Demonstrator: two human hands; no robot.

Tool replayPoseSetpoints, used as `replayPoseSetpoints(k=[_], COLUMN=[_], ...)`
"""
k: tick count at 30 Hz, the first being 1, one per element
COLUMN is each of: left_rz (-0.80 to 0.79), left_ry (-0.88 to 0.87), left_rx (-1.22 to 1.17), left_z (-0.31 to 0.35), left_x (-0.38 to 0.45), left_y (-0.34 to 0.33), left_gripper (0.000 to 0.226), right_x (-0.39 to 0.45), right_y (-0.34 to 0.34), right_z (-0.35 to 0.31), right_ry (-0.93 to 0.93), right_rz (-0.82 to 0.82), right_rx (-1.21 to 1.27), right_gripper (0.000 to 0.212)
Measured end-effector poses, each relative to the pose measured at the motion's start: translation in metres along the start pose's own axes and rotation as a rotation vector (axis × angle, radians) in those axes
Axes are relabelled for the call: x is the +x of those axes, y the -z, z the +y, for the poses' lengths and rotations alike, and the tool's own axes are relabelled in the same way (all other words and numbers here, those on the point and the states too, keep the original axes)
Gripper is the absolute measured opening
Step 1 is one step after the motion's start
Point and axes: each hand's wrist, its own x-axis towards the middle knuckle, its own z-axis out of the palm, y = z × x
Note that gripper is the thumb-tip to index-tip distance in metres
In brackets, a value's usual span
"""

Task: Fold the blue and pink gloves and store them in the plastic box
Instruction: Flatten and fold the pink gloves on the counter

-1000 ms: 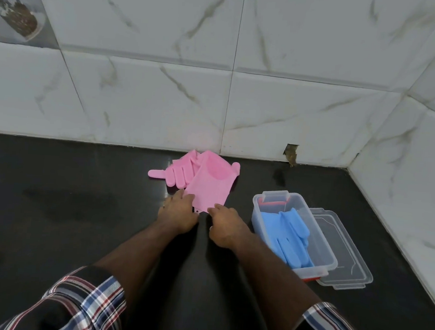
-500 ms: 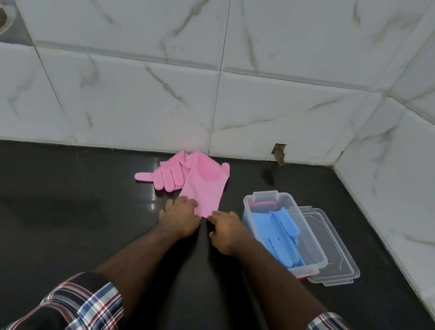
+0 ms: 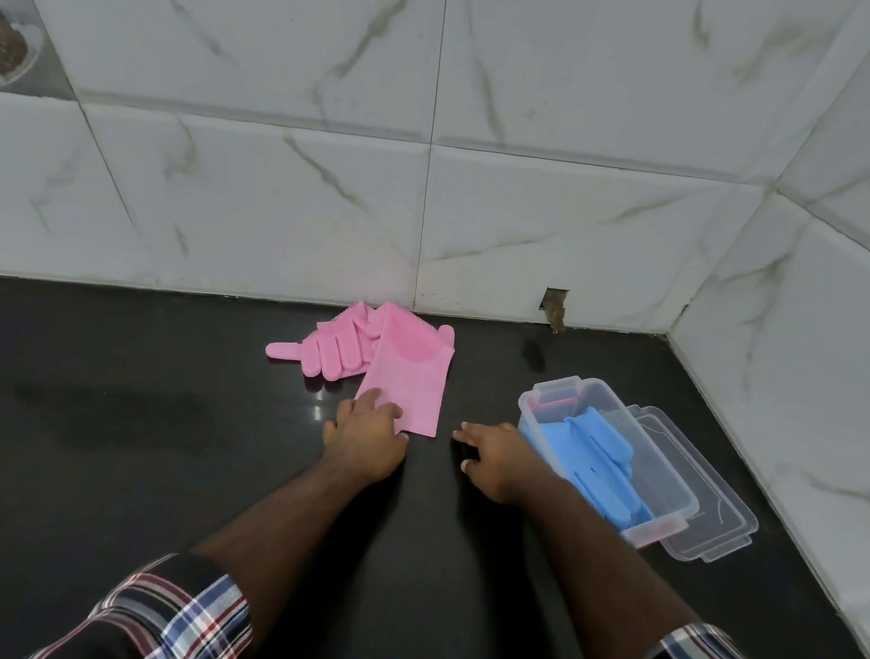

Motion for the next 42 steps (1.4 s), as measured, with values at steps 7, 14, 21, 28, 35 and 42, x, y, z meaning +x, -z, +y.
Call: replayPoseSetpoints(k=[7, 14, 21, 28, 35, 42], left_rz=[-0.019, 0.018, -0.196, 0.053, 0.133, 0.184], left_ry=[0.238, 0.218, 0.195, 0.201, -0.172, -0.227], left_rx=[-0.297, -0.741, -1.084, -0.828, 0.047, 0.377], left_z=[-0.026, -0.015, -0.015, -0.027, -0.039, -0.028], left_x=[0.015, -0.004, -0.032, -0.035, -0.027, -0.026], left_y=[0.01, 0.016, 0.017, 0.008, -0.008, -0.017], left_gripper=[0.042, 0.022, 0.028, 0.008, 0.054, 0.052], right_x=[-0.004, -0.006, -0.026, -0.038, -0.048, -0.067], right_y=[-0.005, -0.001, -0.008, -0.024, -0.03, -0.021], right_z=[-0.025, -0.038, -0.065, -0.058, -0.039, -0.014], right_ry=[0.035, 0.023, 0.193, 0.118, 0.041, 0.035], right_rz=[0.029, 0.202, 0.181, 0.038, -0.056, -0.119], right_rx=[0.191, 0.26, 0.292, 0.157, 0.183, 0.212], right_gripper=[0.06, 0.061, 0.044, 0.045, 0.034, 0.036])
